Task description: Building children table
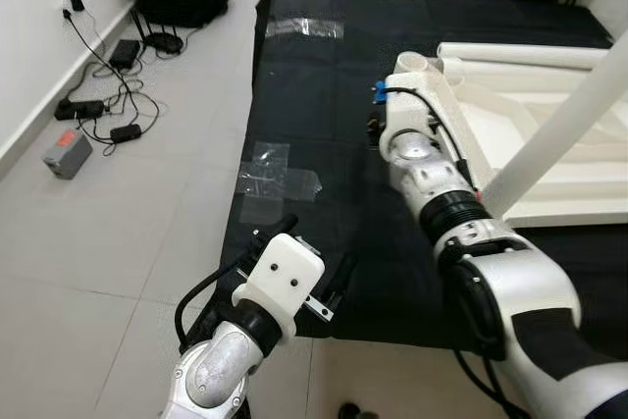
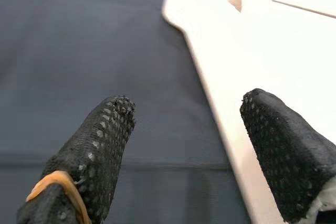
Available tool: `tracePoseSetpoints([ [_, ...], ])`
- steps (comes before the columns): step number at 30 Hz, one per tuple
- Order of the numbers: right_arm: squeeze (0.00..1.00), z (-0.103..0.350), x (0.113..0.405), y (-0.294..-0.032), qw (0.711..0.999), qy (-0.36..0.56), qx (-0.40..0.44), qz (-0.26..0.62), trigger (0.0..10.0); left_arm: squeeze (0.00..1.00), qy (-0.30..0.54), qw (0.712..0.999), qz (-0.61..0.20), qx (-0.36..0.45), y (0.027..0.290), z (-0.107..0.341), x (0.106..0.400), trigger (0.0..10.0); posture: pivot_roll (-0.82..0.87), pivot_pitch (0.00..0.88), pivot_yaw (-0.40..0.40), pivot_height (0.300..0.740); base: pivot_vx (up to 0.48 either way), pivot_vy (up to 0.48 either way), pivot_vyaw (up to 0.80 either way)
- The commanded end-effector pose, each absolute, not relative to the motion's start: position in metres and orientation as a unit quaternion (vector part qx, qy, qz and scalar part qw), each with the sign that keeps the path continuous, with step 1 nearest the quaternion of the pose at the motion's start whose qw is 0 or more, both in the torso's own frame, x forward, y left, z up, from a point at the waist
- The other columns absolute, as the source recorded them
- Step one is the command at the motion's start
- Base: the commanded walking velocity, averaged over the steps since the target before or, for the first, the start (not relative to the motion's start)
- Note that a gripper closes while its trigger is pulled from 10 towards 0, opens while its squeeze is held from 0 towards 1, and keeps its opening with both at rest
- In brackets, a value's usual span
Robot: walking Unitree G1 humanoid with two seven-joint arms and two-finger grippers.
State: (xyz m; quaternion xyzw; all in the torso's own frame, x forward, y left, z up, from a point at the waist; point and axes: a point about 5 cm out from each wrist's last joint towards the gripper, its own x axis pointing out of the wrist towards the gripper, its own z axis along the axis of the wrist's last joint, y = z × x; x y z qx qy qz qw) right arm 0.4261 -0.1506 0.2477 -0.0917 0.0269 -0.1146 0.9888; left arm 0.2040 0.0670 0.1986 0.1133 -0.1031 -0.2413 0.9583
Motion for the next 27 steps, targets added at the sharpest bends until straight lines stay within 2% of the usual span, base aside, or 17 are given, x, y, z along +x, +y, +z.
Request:
tracePoseSetpoints([
  [1,0.0,0.252,0.426,-0.162,0.988,0.018,-0.077,-0.132,10.0,0.0,-0.094,0.959,-0.244,0.113,0.066,0.197,0.201,10.0,0.09,0.328,-0.094,0.74,0.0,0.0,0.0],
  [6,0.0,0.253,0.426,-0.173,0.986,0.02,-0.076,-0.147,10.0,0.0,-0.091,0.959,-0.244,0.113,0.066,0.197,0.201,10.0,0.09,0.328,-0.091,0.74,0.0,0.0,0.0],
  [12,0.0,0.24,0.424,-0.182,0.982,0.064,-0.082,-0.155,10.0,0.0,-0.082,0.959,-0.245,0.115,0.066,0.197,0.2,10.0,0.09,0.324,-0.088,0.74,0.0,0.0,0.0],
  [23,0.0,0.222,0.422,-0.171,0.982,0.127,-0.055,-0.125,10.0,0.0,-0.077,0.96,-0.243,0.117,0.067,0.196,0.201,10.0,0.09,0.317,-0.09,0.74,0.0,0.0,0.0],
  [27,0.0,0.211,0.42,-0.165,0.981,0.174,-0.06,-0.065,10.0,0.0,-0.076,0.961,-0.239,0.119,0.068,0.196,0.203,10.0,0.08,0.319,-0.09,0.74,0.0,0.0,0.0],
])
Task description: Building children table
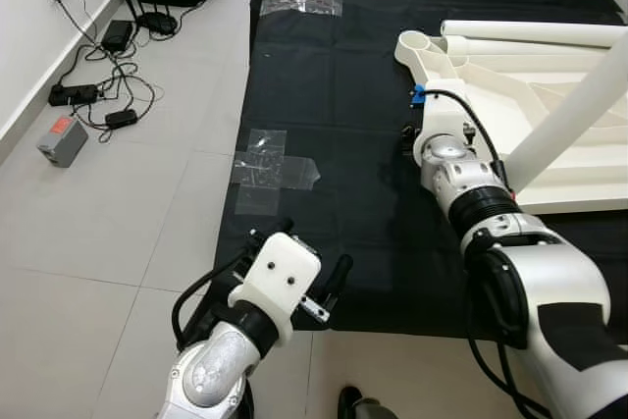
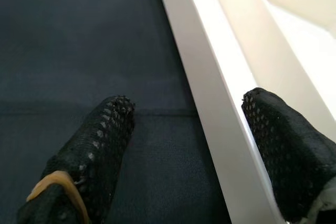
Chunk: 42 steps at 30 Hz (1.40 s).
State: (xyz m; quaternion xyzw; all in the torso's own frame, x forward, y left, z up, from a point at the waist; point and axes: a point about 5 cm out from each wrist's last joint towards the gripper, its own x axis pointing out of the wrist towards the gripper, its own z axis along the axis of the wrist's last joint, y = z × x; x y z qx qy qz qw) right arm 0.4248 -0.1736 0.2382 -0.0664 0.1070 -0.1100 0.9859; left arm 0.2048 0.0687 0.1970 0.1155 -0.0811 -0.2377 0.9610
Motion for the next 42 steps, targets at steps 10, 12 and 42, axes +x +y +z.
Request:
tracePoseSetpoints([
  [10,0.0,0.197,0.417,-0.158,0.974,0.215,-0.072,0.011,0.0,0.0,-0.076,0.961,-0.238,0.121,0.068,0.196,0.204,10.0,0.07,0.312,-0.09,0.74,0.0,0.0,0.0],
  [12,0.0,0.197,0.417,-0.16,0.973,0.213,-0.084,0.01,0.0,0.0,-0.077,0.961,-0.236,0.122,0.068,0.196,0.205,10.0,0.07,0.314,-0.089,0.74,0.0,0.0,0.0],
  [42,0.0,0.201,0.401,-0.186,0.958,0.23,-0.134,0.108,0.0,0.0,-0.086,0.959,-0.235,0.136,0.07,0.194,0.219,10.0,0.05,0.274,-0.059,0.74,0.0,0.0,0.0],
])
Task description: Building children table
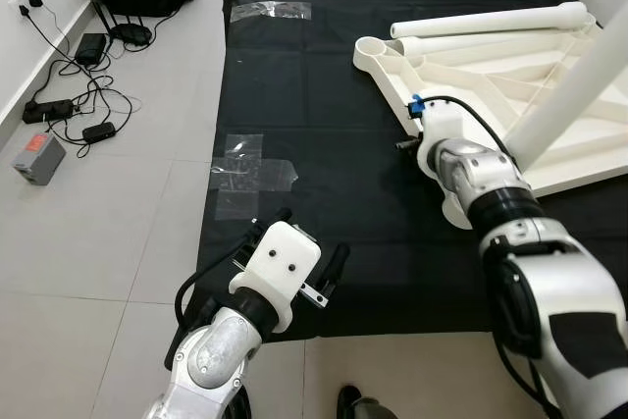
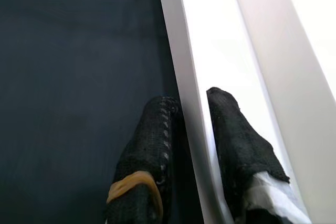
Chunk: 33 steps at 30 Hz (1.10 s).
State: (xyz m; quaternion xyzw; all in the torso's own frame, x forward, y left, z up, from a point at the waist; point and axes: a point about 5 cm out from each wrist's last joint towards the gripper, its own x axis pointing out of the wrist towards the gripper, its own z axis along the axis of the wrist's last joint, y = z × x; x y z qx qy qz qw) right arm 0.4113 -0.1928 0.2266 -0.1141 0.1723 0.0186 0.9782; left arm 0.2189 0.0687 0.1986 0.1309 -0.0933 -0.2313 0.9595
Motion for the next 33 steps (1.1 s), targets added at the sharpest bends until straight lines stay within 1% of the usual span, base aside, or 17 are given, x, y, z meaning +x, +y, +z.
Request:
tracePoseSetpoints([
  [1,0.0,0.201,0.401,-0.186,0.958,0.23,-0.134,0.108,0.0,0.0,-0.086,0.959,-0.235,0.136,0.07,0.194,0.219,10.0,0.05,0.274,-0.059,0.74,0.0,0.0,0.0],
  [3,0.0,0.19,0.384,-0.184,0.951,0.234,-0.135,0.15,0.0,0.0,-0.089,0.958,-0.234,0.141,0.072,0.195,0.223,10.0,0.05,0.264,-0.05,0.74,0.0,0.0,0.0],
  [4,0.0,0.19,0.384,-0.184,0.951,0.234,-0.135,0.15,0.0,0.0,-0.089,0.958,-0.234,0.141,0.072,0.195,0.223,10.0,0.05,0.264,-0.05,0.74,0.0,0.0,0.0],
  [6,0.0,0.185,0.373,-0.181,0.945,0.236,-0.124,0.192,0.0,0.0,-0.09,0.958,-0.234,0.142,0.073,0.195,0.225,10.0,0.05,0.257,-0.043,0.74,0.0,0.0,0.0],
  [9,0.0,0.185,0.366,-0.181,0.941,0.236,-0.12,0.211,0.0,0.0,-0.091,0.957,-0.234,0.143,0.074,0.195,0.225,10.0,0.05,0.257,-0.042,0.74,0.0,0.0,0.0],
  [11,0.0,0.183,0.352,-0.18,0.931,0.238,-0.124,0.248,0.0,0.0,-0.091,0.957,-0.236,0.144,0.074,0.194,0.226,10.0,0.05,0.249,-0.036,0.74,0.0,0.0,0.0],
  [13,0.0,0.183,0.349,-0.18,0.929,0.238,-0.127,0.255,0.0,0.0,-0.091,0.957,-0.236,0.144,0.075,0.194,0.226,10.0,0.05,0.249,-0.036,0.74,0.0,0.0,0.0],
  [15,0.0,0.181,0.334,-0.186,0.916,0.238,-0.133,0.295,0.0,0.0,-0.091,0.956,-0.239,0.146,0.074,0.193,0.227,10.0,0.04,0.241,-0.027,0.74,0.0,0.0,0.0],
  [16,0.0,0.181,0.334,-0.186,0.916,0.238,-0.133,0.295,0.0,0.0,-0.091,0.956,-0.239,0.146,0.074,0.193,0.227,10.0,0.04,0.241,-0.027,0.74,0.0,0.0,0.0],
  [21,0.0,0.181,0.303,-0.205,0.88,0.25,-0.158,0.372,0.0,0.0,-0.091,0.954,-0.242,0.151,0.076,0.191,0.23,10.0,0.04,0.231,-0.018,0.74,0.0,0.0,0.0],
  [24,0.0,0.182,0.298,-0.209,0.872,0.25,-0.165,0.387,0.0,0.0,-0.092,0.954,-0.242,0.152,0.076,0.19,0.23,10.0,0.04,0.231,-0.018,0.74,0.0,0.0,0.0],
  [29,0.0,0.179,0.282,-0.219,0.841,0.26,-0.172,0.443,0.0,0.0,-0.093,0.953,-0.244,0.154,0.077,0.189,0.232,10.0,0.04,0.232,-0.022,0.74,0.0,0.0,0.0],
  [33,0.0,0.179,0.281,-0.223,0.832,0.257,-0.17,0.461,0.0,0.0,-0.094,0.953,-0.243,0.153,0.077,0.189,0.232,10.0,0.05,0.233,-0.025,0.74,0.0,0.0,0.0],
])
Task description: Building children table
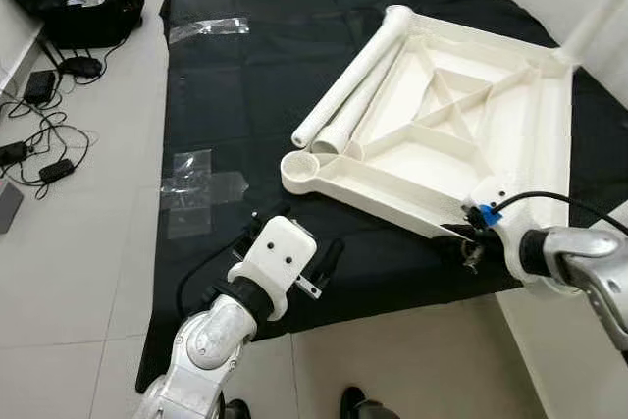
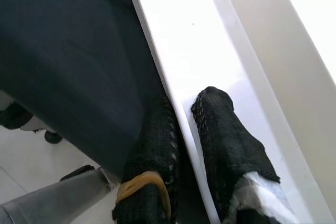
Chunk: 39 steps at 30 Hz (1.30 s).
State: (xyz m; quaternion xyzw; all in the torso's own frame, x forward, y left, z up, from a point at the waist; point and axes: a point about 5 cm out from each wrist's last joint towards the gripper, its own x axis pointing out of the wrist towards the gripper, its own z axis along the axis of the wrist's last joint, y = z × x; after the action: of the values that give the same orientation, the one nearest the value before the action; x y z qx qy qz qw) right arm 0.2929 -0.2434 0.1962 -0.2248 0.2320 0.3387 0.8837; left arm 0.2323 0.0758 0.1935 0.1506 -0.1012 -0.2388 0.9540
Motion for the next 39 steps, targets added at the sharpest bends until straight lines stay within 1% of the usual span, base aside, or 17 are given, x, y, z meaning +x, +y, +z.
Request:
tracePoseSetpoints([
  [1,0.0,0.179,0.28,-0.224,0.83,0.256,-0.169,0.465,0.0,0.0,-0.094,0.954,-0.242,0.153,0.077,0.189,0.232,10.0,0.05,0.233,-0.025,0.74,0.0,0.0,0.0],
  [3,0.0,0.181,0.277,-0.227,0.818,0.251,-0.168,0.49,0.0,0.0,-0.094,0.953,-0.242,0.154,0.077,0.188,0.232,10.0,0.05,0.234,-0.027,0.74,0.0,0.0,0.0],
  [5,0.0,0.183,0.279,-0.232,0.816,0.248,-0.171,0.493,0.0,0.0,-0.093,0.954,-0.242,0.154,0.078,0.188,0.232,10.0,0.05,0.233,-0.027,0.74,0.0,0.0,0.0],
  [8,0.0,0.187,0.285,-0.239,0.819,0.245,-0.177,0.488,0.0,0.0,-0.091,0.954,-0.242,0.154,0.078,0.186,0.231,10.0,0.05,0.233,-0.027,0.74,0.0,0.0,0.0],
  [9,0.0,0.189,0.293,-0.248,0.826,0.249,-0.199,0.466,0.0,0.0,-0.09,0.954,-0.241,0.154,0.078,0.186,0.232,10.0,0.05,0.236,-0.03,0.74,0.0,0.0,0.0],
  [12,0.0,0.189,0.298,-0.255,0.826,0.255,-0.224,0.45,0.0,0.0,-0.091,0.954,-0.24,0.153,0.078,0.186,0.232,10.0,0.05,0.236,-0.032,0.74,0.0,0.0,0.0],
  [13,0.0,0.19,0.301,-0.257,0.83,0.255,-0.228,0.441,10.0,0.0,-0.091,0.954,-0.239,0.153,0.078,0.186,0.232,10.0,0.05,0.237,-0.033,0.74,0.0,0.0,0.0],
  [18,0.0,0.195,0.306,-0.257,0.84,0.239,-0.218,0.436,10.0,0.0,-0.09,0.955,-0.238,0.154,0.078,0.185,0.233,10.0,0.04,0.236,-0.033,0.74,0.0,0.0,0.0],
  [19,0.75,0.2,0.308,-0.252,0.847,0.215,-0.203,0.441,10.0,0.0,-0.09,0.955,-0.238,0.154,0.078,0.185,0.233,10.0,0.04,0.237,-0.034,0.74,0.0,0.0,0.0],
  [20,1.0,0.204,0.31,-0.249,0.851,0.196,-0.189,0.449,10.0,0.0,-0.09,0.955,-0.238,0.154,0.078,0.185,0.233,10.0,0.04,0.237,-0.035,0.74,0.0,0.0,0.0],
  [22,1.0,0.21,0.312,-0.244,0.855,0.181,-0.159,0.459,10.0,0.0,-0.09,0.955,-0.237,0.153,0.079,0.185,0.234,10.0,0.04,0.237,-0.035,0.74,0.0,0.0,0.0],
  [30,1.0,0.224,0.317,-0.231,0.859,0.131,-0.142,0.474,10.0,0.0,-0.092,0.955,-0.236,0.154,0.078,0.185,0.234,10.0,0.04,0.235,-0.037,0.74,0.0,0.0,0.0],
  [31,0.0,0.232,0.32,-0.227,0.864,0.106,-0.13,0.474,10.0,0.0,-0.092,0.955,-0.235,0.153,0.078,0.185,0.235,10.0,0.04,0.235,-0.037,0.74,0.0,0.0,0.0],
  [32,0.0,0.232,0.32,-0.227,0.864,0.106,-0.13,0.474,10.0,0.0,-0.092,0.955,-0.235,0.153,0.078,0.185,0.235,10.0,0.04,0.235,-0.037,0.74,0.0,0.0,0.0],
  [34,0.0,0.251,0.327,-0.214,0.88,0.055,-0.091,0.462,10.0,0.0,-0.092,0.956,-0.234,0.153,0.078,0.184,0.235,10.0,0.04,0.232,-0.04,0.74,0.0,0.0,0.0],
  [37,0.0,0.256,0.334,-0.206,0.891,0.041,-0.084,0.444,10.0,0.0,-0.092,0.956,-0.233,0.154,0.078,0.184,0.236,10.0,0.04,0.23,-0.037,0.74,0.0,0.0,0.0],
  [39,0.0,0.258,0.348,-0.189,0.915,0.042,-0.089,0.391,10.0,0.0,-0.093,0.956,-0.233,0.153,0.078,0.184,0.236,10.0,0.04,0.229,-0.04,0.74,0.0,0.0,0.0],
])
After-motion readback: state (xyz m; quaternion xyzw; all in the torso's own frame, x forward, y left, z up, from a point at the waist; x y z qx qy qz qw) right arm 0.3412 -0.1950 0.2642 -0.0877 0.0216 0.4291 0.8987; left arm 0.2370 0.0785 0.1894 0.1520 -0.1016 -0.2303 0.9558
